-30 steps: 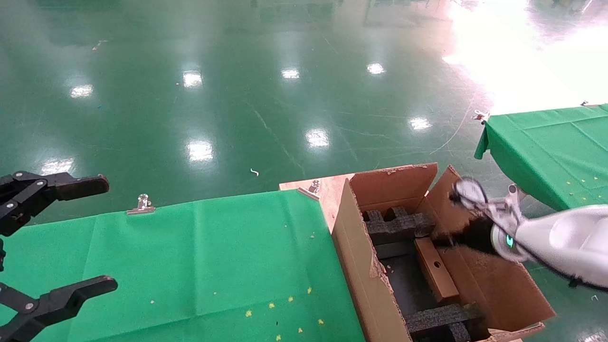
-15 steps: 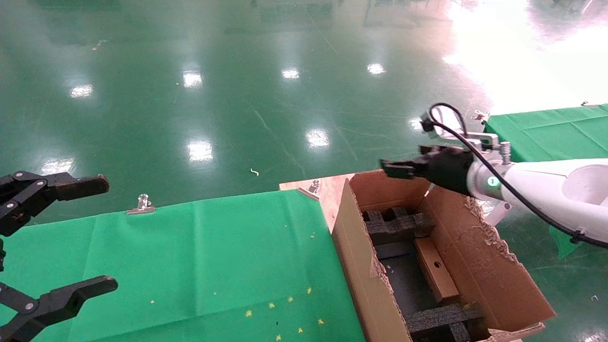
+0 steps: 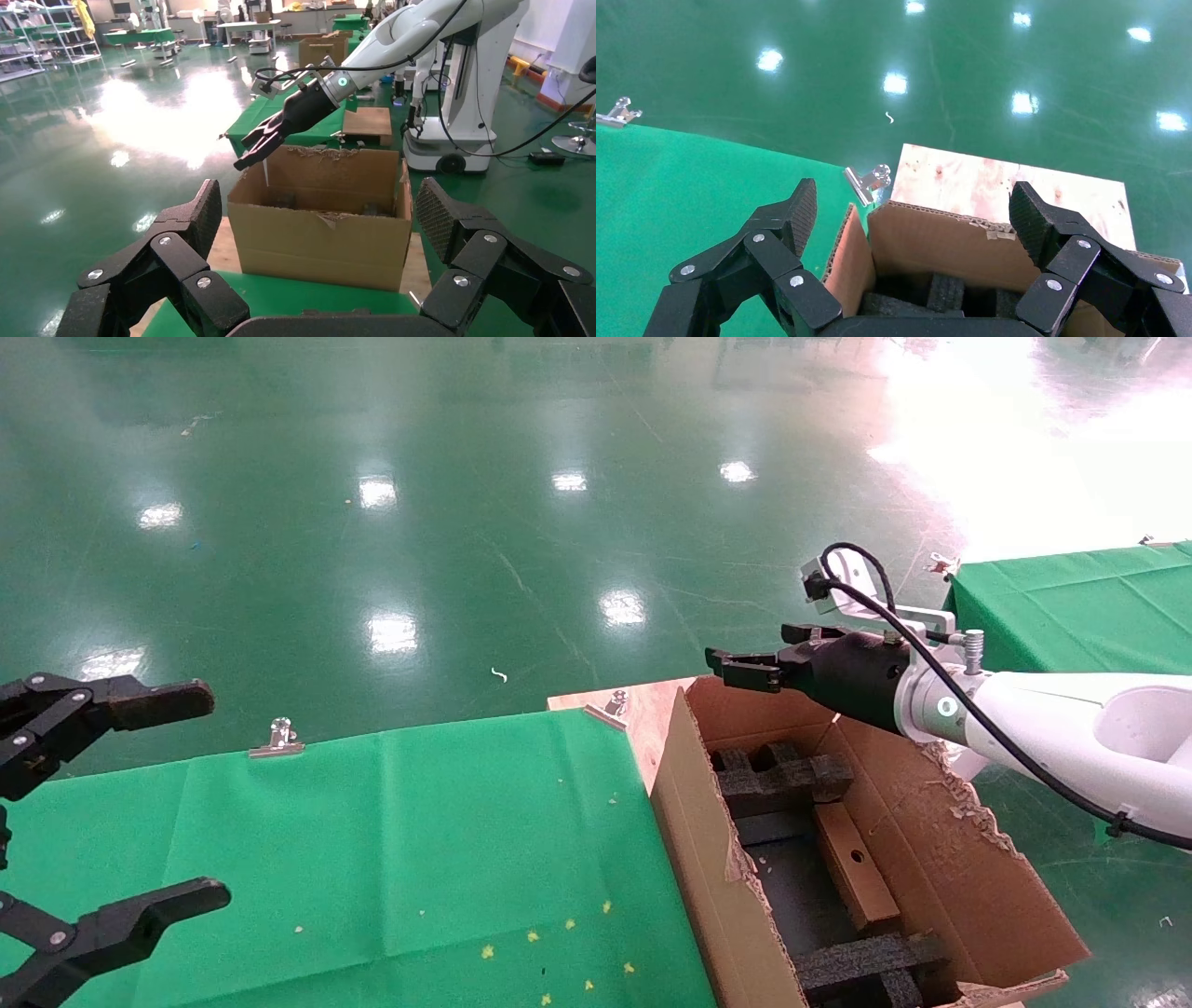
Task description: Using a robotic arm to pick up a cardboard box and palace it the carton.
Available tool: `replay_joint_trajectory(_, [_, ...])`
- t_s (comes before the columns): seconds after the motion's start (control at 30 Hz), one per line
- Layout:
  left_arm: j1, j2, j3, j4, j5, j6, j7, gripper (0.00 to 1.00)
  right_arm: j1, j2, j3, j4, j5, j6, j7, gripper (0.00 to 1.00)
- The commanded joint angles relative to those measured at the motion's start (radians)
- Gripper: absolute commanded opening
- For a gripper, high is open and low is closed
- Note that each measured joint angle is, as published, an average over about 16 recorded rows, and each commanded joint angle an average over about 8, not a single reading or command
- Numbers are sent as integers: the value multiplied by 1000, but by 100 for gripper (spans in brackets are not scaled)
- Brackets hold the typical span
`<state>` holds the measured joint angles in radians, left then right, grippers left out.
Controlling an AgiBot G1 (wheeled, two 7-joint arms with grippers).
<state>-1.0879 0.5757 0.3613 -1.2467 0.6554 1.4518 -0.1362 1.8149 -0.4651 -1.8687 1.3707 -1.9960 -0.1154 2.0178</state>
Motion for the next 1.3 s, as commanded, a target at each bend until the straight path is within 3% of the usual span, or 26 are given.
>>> replay_joint_trajectory(0.03, [0,0,0,0,0,0,0,100,-4,-1,9,-1,5,-11,-10,100])
replay_joint_trajectory(1.3, [0,0,0,0,0,0,0,100,-488,-96,1046,-57,832,-910,-1205,100])
